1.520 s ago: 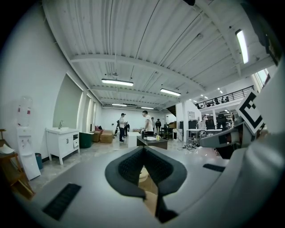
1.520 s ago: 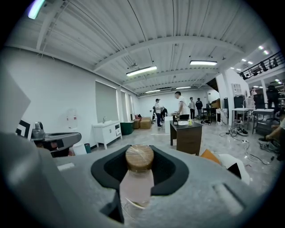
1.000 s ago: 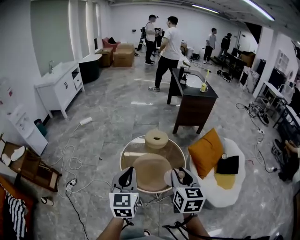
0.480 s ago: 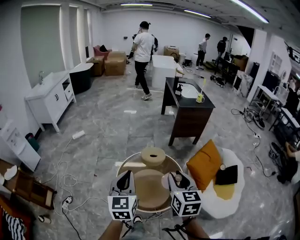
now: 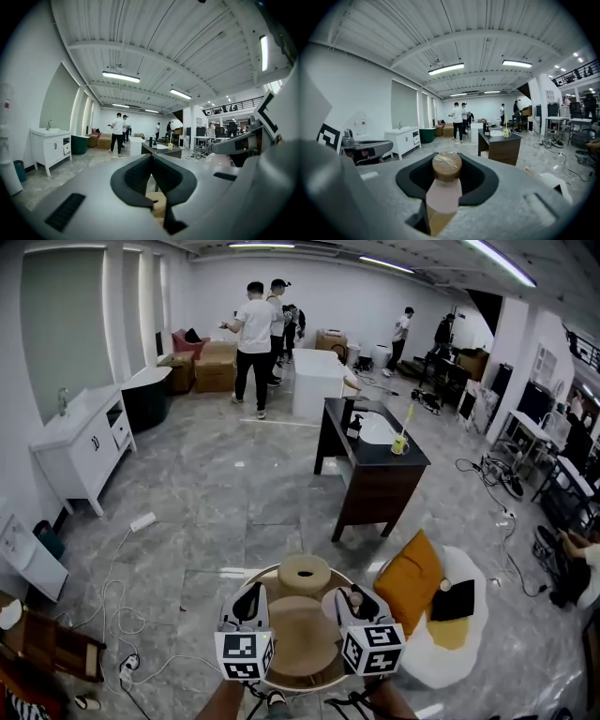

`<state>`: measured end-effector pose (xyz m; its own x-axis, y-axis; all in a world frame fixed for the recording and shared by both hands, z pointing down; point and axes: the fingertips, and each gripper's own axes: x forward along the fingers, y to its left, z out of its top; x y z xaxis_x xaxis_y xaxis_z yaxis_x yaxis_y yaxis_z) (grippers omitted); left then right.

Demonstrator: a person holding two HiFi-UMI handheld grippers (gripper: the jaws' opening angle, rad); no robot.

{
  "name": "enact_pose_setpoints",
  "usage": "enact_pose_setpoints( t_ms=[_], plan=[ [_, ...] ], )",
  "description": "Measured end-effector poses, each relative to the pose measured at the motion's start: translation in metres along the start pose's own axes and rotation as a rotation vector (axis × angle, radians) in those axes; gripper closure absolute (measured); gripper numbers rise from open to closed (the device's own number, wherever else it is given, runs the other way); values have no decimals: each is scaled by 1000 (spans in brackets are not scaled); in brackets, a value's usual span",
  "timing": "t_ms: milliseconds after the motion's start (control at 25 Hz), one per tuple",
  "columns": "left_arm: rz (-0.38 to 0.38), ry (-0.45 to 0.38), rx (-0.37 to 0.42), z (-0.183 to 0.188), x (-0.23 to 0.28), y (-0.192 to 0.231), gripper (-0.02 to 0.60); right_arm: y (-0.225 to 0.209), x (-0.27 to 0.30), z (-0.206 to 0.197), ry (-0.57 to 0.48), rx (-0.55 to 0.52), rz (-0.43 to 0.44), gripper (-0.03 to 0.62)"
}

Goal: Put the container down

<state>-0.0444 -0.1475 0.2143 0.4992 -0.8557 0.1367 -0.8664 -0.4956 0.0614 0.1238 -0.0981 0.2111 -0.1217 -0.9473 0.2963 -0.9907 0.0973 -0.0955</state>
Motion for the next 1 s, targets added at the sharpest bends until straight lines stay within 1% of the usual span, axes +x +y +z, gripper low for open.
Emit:
enact_pose_setpoints(
  t_ms=[240, 400, 600, 720, 1000],
  plan=[
    [-42, 29, -12, -3, 42, 6, 578, -13, 20, 1, 11, 25, -36, 468],
    [-60, 39, -11, -6, 58, 1, 578, -23, 31, -4, 35, 30, -43, 468],
    [-49, 68, -25, -14, 66, -5, 578, -28, 43, -4, 54, 22, -12, 468],
    [-41, 89, -17, -24, 72, -9, 578, -35, 53, -8, 68, 25, 6, 468],
    [-4, 165, -43, -67, 81, -11, 578, -43, 76, -39, 109, 58, 37, 468]
  ],
)
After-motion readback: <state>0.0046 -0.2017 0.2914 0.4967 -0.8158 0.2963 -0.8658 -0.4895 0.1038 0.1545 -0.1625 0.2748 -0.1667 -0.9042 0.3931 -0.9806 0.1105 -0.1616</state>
